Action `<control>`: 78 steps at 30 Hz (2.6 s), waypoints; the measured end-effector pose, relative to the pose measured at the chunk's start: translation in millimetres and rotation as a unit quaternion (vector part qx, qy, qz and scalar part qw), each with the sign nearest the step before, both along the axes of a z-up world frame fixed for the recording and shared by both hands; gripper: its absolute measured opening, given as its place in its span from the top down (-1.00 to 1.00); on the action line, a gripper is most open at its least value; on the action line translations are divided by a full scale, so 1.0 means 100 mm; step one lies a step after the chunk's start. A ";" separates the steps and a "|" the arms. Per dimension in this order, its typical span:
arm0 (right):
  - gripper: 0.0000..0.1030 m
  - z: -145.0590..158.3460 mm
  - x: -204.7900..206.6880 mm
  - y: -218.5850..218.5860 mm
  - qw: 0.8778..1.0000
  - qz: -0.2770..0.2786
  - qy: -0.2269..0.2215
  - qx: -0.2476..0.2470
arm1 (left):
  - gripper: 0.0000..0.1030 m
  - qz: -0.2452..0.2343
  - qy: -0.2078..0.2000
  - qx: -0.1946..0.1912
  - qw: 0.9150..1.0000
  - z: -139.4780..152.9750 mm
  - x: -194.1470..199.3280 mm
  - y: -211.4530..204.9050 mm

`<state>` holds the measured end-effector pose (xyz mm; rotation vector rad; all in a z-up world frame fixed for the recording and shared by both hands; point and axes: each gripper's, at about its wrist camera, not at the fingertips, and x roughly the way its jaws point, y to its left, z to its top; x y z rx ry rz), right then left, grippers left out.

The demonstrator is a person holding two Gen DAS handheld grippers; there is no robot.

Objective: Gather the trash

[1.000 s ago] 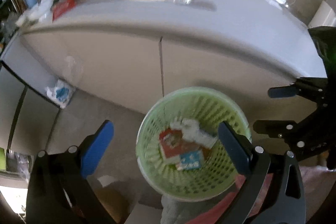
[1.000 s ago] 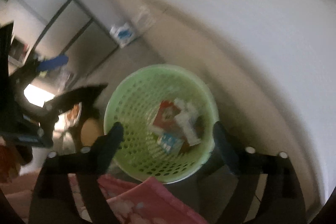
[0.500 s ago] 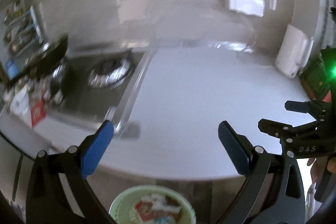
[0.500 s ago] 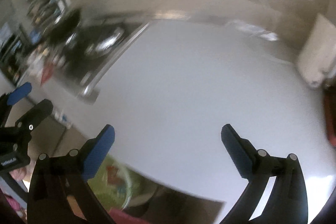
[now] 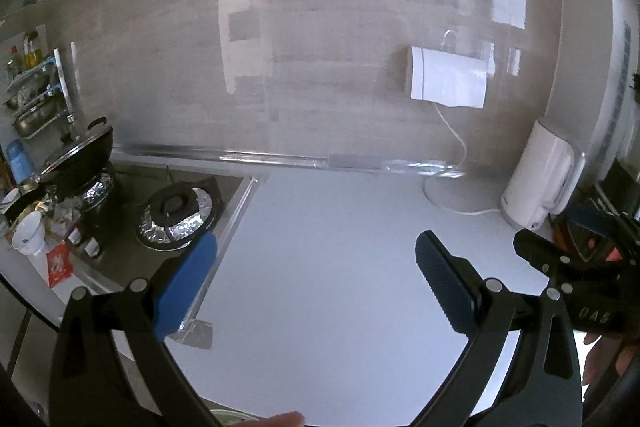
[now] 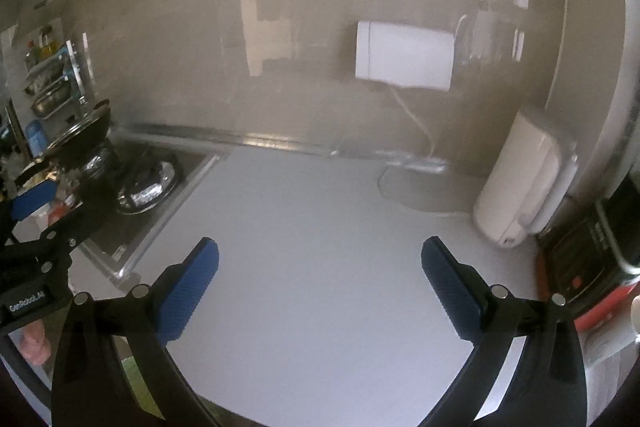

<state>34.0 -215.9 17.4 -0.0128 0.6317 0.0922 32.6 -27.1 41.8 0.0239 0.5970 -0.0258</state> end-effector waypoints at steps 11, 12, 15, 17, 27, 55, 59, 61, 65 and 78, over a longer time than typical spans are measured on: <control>-0.95 -0.13 -0.02 0.18 0.999 0.016 0.001 -0.029 | -0.85 0.026 0.023 0.001 0.999 -0.14 0.00 0.05; -0.95 -0.13 -0.03 0.19 0.999 0.018 0.002 -0.031 | -0.85 0.028 0.022 -0.001 0.999 -0.13 -0.01 0.05; -0.95 -0.14 -0.03 0.23 0.999 0.021 0.001 -0.042 | -0.85 0.031 0.018 0.004 0.999 -0.13 -0.03 0.07; -0.95 -0.13 -0.04 0.25 0.999 0.023 0.001 -0.040 | -0.85 0.032 0.019 0.007 0.999 -0.13 -0.04 0.07; -0.95 -0.10 -0.03 0.27 0.999 0.036 0.008 -0.002 | -0.85 0.043 0.016 0.004 0.999 -0.11 -0.08 0.18; -0.95 -0.07 -0.07 0.31 0.999 0.038 0.010 0.008 | -0.85 0.045 0.015 0.017 0.999 -0.09 -0.09 0.16; -0.95 -0.07 -0.09 0.31 0.999 0.037 0.009 0.008 | -0.85 0.047 0.012 0.020 0.999 -0.09 -0.10 0.15; -0.95 -0.07 -0.09 0.31 0.999 0.037 0.008 0.008 | -0.85 0.045 0.013 0.020 0.999 -0.09 -0.11 0.16; -0.95 -0.07 -0.10 0.32 0.999 0.037 0.008 0.009 | -0.85 0.042 0.012 0.020 0.999 -0.09 -0.11 0.17; -0.95 -0.08 -0.12 0.33 0.999 0.036 0.009 0.009 | -0.85 0.038 0.011 0.023 0.999 -0.10 -0.08 0.15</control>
